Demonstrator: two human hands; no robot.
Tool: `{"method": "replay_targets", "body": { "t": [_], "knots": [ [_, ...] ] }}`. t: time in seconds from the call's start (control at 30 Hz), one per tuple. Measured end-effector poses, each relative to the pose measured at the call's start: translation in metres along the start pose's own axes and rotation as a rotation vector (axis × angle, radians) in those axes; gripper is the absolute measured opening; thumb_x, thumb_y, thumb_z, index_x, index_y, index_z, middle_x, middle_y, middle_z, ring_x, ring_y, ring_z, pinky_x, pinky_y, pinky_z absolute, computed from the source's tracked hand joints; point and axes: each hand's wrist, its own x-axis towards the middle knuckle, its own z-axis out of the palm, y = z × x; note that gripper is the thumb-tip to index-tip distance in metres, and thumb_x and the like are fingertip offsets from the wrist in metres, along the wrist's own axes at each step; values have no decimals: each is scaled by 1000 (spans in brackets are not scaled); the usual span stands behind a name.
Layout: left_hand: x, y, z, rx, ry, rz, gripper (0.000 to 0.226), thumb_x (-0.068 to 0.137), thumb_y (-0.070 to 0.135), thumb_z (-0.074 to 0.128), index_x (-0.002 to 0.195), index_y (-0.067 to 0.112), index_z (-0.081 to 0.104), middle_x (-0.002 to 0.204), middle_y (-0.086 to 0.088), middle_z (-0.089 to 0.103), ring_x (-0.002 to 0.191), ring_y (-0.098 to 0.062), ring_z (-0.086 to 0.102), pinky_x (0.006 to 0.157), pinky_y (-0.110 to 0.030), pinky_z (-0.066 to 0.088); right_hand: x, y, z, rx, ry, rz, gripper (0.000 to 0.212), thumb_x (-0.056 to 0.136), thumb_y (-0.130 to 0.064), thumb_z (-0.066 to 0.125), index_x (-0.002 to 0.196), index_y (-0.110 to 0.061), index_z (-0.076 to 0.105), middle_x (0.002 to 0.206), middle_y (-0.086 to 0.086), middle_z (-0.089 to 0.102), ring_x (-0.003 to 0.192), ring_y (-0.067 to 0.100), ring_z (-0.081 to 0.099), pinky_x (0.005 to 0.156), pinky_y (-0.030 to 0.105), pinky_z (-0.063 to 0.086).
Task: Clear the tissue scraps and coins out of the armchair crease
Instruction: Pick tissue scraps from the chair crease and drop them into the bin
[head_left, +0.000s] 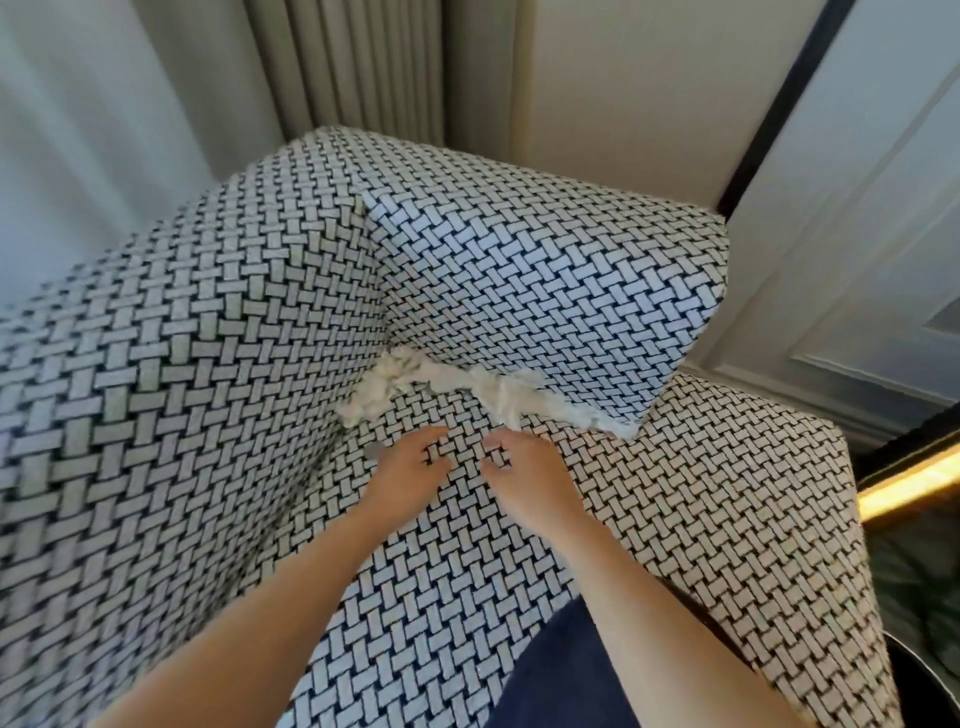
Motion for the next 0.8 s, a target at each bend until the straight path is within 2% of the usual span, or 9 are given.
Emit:
{"method": "replay_targets", "body": {
  "t": [0.03,0.1,0.17,0.27,0.4,0.47,0.57,0.7,0.8],
  "knots": [
    [3,-1,2,10,-23,-4,48,97,21,47,143,22,35,152,2,29,128,-21,46,92,-18,43,1,0,1,-11,17,-5,38,94,-25,53,131,-20,53,138,3,52,125,20,49,108,35,38],
    [11,-8,4,-26,-81,-63,58,96,23,50,148,21,24,159,2,8,146,-18,10,117,-33,18,11,1,11,-73,2,-2,45,95,-28,52,140,-23,44,150,8,36,140,25,27,116,38,23],
    [17,-10,11,-22,-129,-128,65,96,29,50,150,22,16,159,3,-7,146,-16,-11,119,-40,1,20,6,15,-118,-22,37,52,96,-30,49,145,-28,33,157,11,15,146,29,7,118,43,12],
    [23,-19,24,115,-94,-113,74,93,36,52,151,25,7,157,4,-18,142,-16,-24,114,-38,-14,36,14,20,-81,-56,78,54,97,-31,47,147,-35,26,159,12,-1,146,31,-6,117,44,4],
    [20,-28,36,105,9,-43,78,91,38,56,151,28,8,156,8,-19,142,-14,-25,113,-37,-16,45,26,21,-19,-50,161,58,96,-31,51,148,-29,26,159,11,4,146,30,-2,118,43,7],
    [19,-30,36,47,48,-28,74,91,34,57,151,28,14,157,10,-13,142,-10,-22,113,-35,-15,47,29,23,-47,10,127,57,95,-27,52,147,-19,31,156,10,20,145,28,12,117,40,15],
    [17,-33,36,-79,84,-7,66,91,27,59,147,29,24,157,13,-3,142,-4,-16,114,-32,-13,48,26,25,118,133,106,48,95,-21,52,141,-9,42,146,8,41,136,21,35,112,33,29],
    [16,-33,36,-231,159,-19,56,90,19,61,140,29,38,154,17,13,143,-1,-6,117,-32,-5,48,20,20,283,378,134,31,95,-18,53,122,-8,60,124,7,62,106,21,61,98,30,46],
    [17,-29,35,-365,202,-85,49,89,14,60,134,28,46,154,13,22,144,-4,5,120,-38,7,46,15,14,426,530,146,19,94,-19,53,103,-10,67,96,-1,68,79,11,58,77,25,49]
  ]
}}
